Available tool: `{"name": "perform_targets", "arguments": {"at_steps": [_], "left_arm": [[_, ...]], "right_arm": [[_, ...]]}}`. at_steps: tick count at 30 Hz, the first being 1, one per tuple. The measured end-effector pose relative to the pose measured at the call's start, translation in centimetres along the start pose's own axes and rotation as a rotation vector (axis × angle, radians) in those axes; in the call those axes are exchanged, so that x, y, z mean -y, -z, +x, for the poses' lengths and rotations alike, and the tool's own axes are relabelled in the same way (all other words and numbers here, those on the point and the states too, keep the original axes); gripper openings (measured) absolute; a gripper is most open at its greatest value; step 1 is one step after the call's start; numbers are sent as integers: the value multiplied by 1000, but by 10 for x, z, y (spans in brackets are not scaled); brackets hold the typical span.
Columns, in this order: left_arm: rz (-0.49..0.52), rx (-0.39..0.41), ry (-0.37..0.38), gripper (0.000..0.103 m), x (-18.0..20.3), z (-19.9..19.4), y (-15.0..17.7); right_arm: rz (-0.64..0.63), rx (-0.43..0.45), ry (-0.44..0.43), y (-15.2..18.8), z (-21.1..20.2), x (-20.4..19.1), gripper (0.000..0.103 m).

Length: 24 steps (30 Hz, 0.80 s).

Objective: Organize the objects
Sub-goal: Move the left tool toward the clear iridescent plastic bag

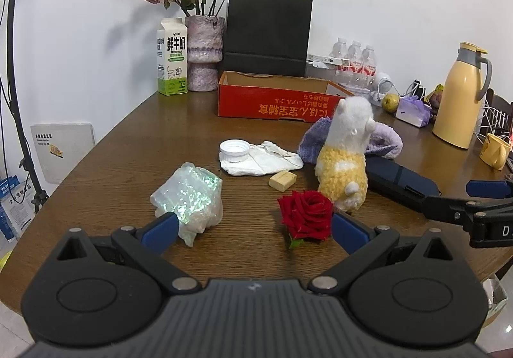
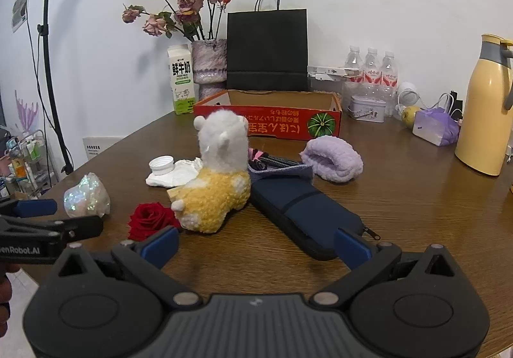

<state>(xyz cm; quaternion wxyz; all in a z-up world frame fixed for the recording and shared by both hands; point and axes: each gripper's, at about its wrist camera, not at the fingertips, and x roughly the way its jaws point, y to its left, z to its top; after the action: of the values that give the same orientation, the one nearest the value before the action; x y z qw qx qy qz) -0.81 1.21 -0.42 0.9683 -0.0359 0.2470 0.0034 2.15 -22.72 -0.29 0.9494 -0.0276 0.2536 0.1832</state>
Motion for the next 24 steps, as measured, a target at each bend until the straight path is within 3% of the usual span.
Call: {"name": "perform_targets", "arguments": {"at_steps": [24], "left_arm": [[-9,-1,-1,103,0,-1,0]], "right_arm": [[5,3,8,1,0,0,103]]}}
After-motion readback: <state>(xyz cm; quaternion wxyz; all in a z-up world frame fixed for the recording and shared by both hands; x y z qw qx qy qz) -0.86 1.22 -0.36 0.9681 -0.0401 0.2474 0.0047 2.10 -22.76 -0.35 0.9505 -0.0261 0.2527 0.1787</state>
